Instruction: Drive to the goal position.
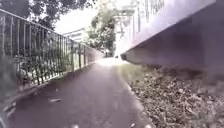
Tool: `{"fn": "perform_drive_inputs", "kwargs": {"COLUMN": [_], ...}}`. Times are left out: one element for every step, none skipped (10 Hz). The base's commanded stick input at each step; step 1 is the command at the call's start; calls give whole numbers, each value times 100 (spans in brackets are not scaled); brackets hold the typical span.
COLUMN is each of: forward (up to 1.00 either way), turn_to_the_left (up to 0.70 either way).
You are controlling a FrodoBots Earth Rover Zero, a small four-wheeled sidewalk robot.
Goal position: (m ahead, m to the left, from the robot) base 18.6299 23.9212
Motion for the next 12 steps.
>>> {"fn": "perform_drive_inputs", "kwargs": {"forward": [100,100,100,100,100,100,100,100,100,100,100,100], "turn_to_the_left": [0,0,0,0,0,0,0,0,22,36,0,0]}}
